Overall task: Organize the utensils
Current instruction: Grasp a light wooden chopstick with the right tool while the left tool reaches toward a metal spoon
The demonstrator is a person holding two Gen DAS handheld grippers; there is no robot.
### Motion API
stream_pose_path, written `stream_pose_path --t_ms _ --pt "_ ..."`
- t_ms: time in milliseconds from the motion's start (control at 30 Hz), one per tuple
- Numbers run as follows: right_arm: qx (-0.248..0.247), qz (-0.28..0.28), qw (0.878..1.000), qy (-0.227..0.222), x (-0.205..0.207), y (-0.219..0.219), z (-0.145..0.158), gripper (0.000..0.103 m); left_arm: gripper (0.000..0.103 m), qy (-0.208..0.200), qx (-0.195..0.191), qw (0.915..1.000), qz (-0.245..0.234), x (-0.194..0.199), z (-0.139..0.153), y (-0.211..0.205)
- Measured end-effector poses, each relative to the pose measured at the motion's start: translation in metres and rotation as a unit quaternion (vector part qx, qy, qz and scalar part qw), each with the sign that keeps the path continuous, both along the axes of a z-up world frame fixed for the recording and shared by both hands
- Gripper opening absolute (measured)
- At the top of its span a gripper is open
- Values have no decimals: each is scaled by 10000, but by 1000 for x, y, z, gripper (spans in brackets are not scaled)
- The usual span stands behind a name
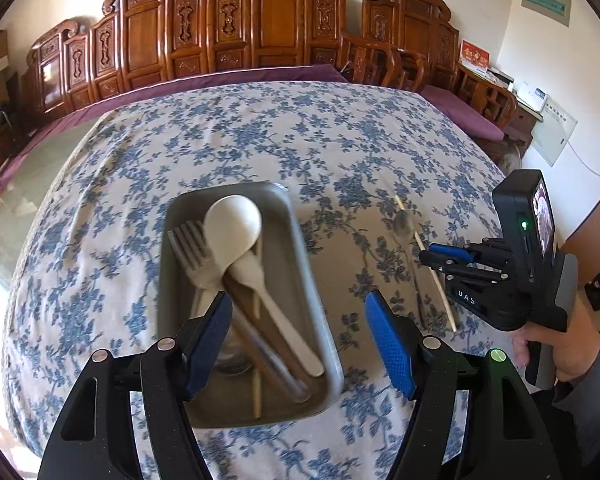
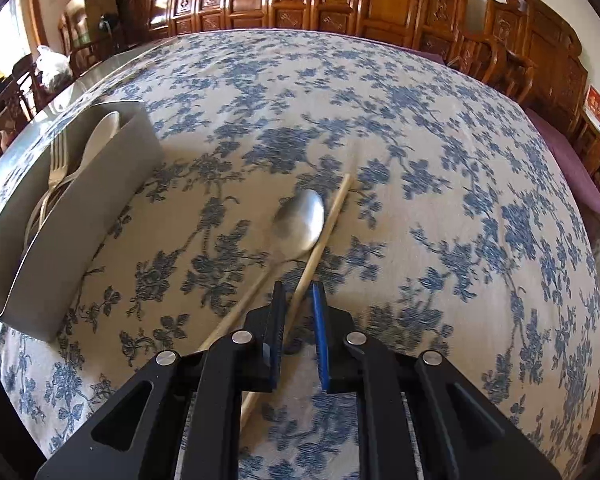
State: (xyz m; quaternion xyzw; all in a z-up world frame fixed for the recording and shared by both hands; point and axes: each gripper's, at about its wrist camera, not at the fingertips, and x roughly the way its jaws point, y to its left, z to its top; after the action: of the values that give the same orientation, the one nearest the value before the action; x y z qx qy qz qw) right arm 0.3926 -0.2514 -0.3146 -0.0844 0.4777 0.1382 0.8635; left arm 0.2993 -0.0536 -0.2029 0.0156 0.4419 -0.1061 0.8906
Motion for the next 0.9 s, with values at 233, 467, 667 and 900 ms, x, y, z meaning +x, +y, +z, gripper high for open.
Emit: stream_pose_path --t_ms 233,467,667,900 --pt "49 -16 10000 66 4 -29 1 6 66 15 15 9999 -112 14 -6 -33" --pt "212 -95 9997 -12 6 -56 5 6 66 57 12 9999 -99 33 -17 -65" --pt "617 -194 9979 -8 13 -75 9 6 66 131 -63 9998 -110 59 -33 -94" --pt "813 -393 9959 -7 16 -94 9 6 66 331 22 9993 -181 85 -62 -124"
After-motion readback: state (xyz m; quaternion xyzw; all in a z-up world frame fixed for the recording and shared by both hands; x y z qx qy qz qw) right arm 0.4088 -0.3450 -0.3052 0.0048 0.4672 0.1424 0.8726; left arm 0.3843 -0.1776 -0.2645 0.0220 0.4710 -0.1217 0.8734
